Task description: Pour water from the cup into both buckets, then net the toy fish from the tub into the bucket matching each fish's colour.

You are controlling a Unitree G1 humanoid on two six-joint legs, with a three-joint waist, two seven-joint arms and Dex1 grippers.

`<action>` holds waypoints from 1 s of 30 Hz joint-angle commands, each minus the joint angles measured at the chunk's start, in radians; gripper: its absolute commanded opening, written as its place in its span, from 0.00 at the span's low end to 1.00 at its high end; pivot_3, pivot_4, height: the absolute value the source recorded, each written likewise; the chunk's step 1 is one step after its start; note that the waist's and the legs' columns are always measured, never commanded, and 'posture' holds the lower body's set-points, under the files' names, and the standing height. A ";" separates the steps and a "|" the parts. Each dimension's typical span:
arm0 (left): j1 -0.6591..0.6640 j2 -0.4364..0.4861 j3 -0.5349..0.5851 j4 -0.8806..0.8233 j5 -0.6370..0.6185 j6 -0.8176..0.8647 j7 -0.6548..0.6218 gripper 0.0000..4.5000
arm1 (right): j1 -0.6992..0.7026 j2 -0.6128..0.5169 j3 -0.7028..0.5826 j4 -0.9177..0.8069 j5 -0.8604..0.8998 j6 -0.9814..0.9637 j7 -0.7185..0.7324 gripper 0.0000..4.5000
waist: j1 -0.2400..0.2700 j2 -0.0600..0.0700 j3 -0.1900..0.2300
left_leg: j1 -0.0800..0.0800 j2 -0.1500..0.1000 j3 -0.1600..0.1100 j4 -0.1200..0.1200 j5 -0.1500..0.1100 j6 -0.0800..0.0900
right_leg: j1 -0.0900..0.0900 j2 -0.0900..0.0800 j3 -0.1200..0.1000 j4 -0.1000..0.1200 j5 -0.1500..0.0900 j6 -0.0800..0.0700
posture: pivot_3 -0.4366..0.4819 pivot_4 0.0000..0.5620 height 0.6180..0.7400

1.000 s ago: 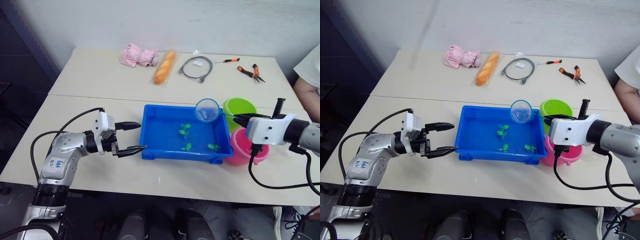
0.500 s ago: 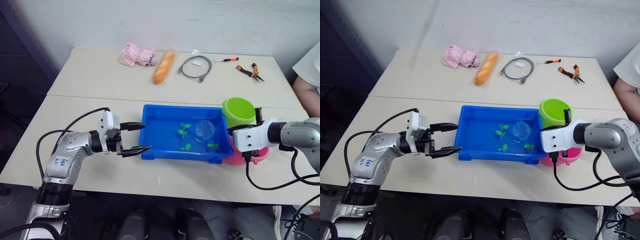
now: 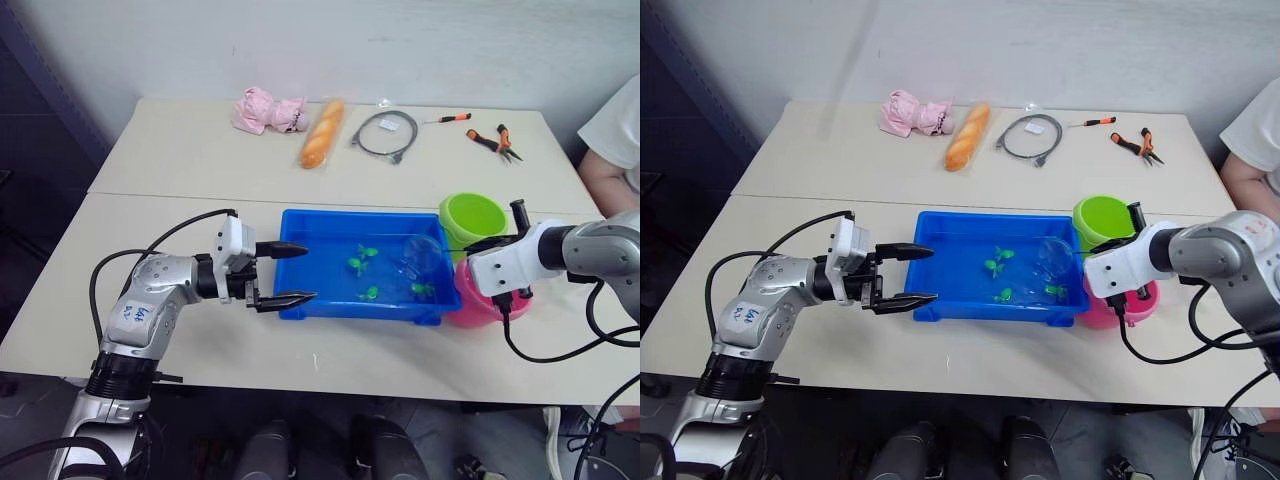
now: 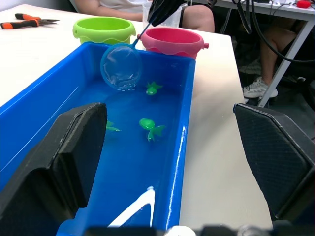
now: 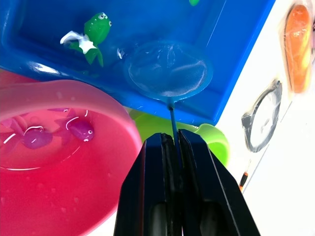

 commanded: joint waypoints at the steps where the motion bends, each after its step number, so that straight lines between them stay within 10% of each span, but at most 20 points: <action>1: -0.033 -0.005 -0.005 -0.006 -0.002 -0.007 -0.011 0.98 | -0.039 0.016 0.013 0.006 -0.011 -0.017 0.029 0.00 | 0.000 0.000 0.000 | 0.000 0.000 0.000 0.000 0.000 0.000 | 0.000 0.000 0.000 0.000 0.000 0.000 | 0.48 0.27 1.00; 14: -0.069 -0.023 -0.009 0.035 0.003 -0.023 -0.026 0.98 | -0.073 0.002 0.065 -0.033 0.007 -0.032 0.223 0.00 | 0.000 0.000 0.000 | 0.000 0.000 0.000 0.002 0.000 0.000 | 0.000 0.000 0.000 0.001 0.000 0.000 | 0.48 0.27 1.00; 30: -0.050 -0.017 0.003 0.023 -0.003 -0.025 -0.025 0.98 | -0.001 0.024 -0.048 -0.192 0.254 0.530 0.332 0.00 | 0.003 0.000 0.000 | -0.001 0.001 -0.001 0.004 0.000 0.000 | 0.000 0.000 0.000 0.001 0.000 0.000 | 0.48 0.27 1.00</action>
